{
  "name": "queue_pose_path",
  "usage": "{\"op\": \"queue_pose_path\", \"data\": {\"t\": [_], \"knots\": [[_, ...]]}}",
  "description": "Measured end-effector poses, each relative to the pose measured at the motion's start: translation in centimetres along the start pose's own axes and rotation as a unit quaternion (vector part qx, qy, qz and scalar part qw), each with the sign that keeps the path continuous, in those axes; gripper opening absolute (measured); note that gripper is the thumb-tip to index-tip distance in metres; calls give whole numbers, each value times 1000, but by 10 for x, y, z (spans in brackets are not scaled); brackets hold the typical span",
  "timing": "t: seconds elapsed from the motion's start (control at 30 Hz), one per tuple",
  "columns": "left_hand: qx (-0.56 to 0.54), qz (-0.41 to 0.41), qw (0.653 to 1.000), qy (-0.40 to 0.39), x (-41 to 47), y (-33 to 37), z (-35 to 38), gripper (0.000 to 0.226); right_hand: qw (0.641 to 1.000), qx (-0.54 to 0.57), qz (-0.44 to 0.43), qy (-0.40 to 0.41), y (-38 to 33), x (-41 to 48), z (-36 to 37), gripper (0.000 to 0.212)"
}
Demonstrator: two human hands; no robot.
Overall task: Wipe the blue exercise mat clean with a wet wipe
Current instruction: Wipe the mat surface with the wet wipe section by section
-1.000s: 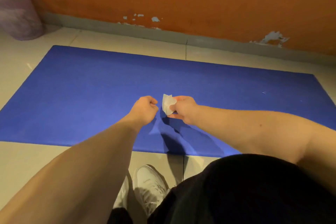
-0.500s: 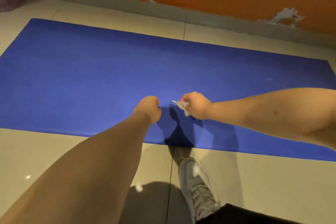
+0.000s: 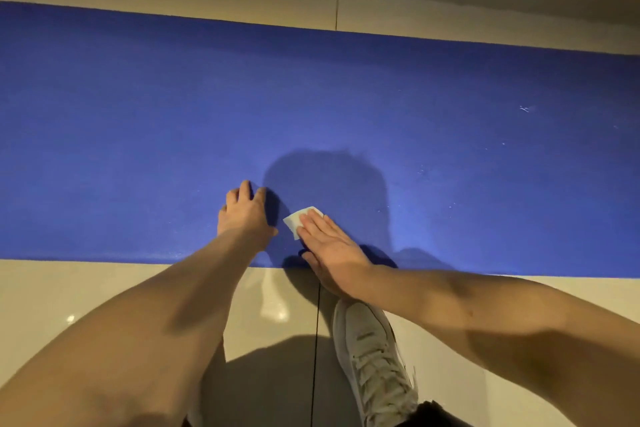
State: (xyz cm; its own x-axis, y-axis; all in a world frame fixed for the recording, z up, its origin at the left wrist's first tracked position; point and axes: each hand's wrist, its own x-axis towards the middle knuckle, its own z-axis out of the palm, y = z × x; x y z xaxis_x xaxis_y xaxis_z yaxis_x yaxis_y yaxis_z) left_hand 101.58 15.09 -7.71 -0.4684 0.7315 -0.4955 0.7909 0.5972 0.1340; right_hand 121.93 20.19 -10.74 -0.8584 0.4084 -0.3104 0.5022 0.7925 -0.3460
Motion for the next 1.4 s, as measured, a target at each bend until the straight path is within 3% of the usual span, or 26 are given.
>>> {"op": "queue_pose_path", "data": {"t": [0.13,0.3,0.4,0.6,0.7,0.9,1.0,1.17,1.3,1.4], "knots": [[1,-1,1000,-5,2,-5,5,94,999,-34,-27,8,9,3,9,64],[3,0,1000,-4,-4,-6,6,92,992,-57,116,16,28,14,-8,82],[13,-5,1000,-17,-5,-3,3,91,987,-46,154,6,14,21,-9,90],[23,-12,999,-25,-7,1,-1,90,999,-43,12,-13,-19,14,17,77],[31,-19,999,-33,-7,3,-3,89,996,-85,-1,6,-2,16,14,77],[38,-17,998,-43,-5,1,-6,92,968,-81,238,0,51,33,-32,81],[33,-18,998,-47,-3,1,-9,92,960,-29,280,-2,33,44,-33,87],[-21,-23,999,-29,3,0,-15,68,986,-28,157,-40,-25,48,-8,81],[-28,-36,999,-19,4,1,-18,60,994,-64,74,-56,-24,44,-11,75],[-32,-37,999,-18,2,0,-19,64,990,-91,97,-39,3,41,-23,75]]}}
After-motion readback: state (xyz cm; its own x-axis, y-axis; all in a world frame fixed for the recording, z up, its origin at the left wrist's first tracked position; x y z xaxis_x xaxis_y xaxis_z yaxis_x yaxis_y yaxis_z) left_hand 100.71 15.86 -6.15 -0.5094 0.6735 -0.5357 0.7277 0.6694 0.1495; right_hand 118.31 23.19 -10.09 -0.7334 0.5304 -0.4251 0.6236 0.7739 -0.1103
